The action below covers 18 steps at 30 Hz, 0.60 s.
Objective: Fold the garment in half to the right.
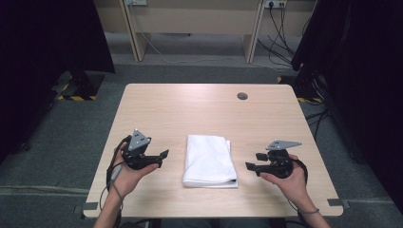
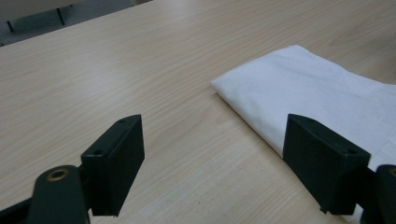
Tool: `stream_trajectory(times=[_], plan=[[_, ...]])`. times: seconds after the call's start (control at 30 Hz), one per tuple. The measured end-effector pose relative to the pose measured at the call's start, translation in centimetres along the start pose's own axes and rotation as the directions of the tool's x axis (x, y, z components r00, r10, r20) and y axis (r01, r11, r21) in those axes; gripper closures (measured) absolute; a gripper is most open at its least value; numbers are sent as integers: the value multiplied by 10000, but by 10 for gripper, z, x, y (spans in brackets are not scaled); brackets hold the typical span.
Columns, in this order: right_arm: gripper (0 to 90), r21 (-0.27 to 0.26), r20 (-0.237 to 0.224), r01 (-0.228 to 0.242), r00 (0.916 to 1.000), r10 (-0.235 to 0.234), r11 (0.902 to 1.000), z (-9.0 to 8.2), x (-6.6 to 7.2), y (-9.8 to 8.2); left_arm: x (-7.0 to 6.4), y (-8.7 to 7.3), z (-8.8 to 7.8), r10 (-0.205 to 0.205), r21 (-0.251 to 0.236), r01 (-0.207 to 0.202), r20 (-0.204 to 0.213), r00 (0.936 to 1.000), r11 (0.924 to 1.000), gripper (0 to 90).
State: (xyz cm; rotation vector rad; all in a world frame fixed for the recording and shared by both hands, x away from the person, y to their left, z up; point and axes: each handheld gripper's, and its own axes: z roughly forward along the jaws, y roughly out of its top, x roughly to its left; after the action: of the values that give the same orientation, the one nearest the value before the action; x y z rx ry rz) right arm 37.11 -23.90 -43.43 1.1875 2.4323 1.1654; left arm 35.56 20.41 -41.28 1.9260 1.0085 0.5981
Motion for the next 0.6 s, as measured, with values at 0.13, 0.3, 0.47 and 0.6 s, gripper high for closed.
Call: stream_trajectory(times=[0.13,0.3,0.47,0.6], plan=[[355,-174,123,-143,9998,145,9997,-7,-6,-2,-3,-5,-6,-42,-157,41,-32,10000,9999,201],[340,-303,326,-339,9989,349,9990,-19,-13,-6,-3,-5,-6,-42,-157,41,-32,10000,9999,201],[336,-370,402,-447,9981,462,9983,-22,-16,-9,-3,-8,-11,-121,-307,118,-92,9999,9995,200],[332,-457,476,-587,9970,609,9972,-26,-20,-13,-2,-11,-13,-130,-289,127,-114,9999,9995,201]])
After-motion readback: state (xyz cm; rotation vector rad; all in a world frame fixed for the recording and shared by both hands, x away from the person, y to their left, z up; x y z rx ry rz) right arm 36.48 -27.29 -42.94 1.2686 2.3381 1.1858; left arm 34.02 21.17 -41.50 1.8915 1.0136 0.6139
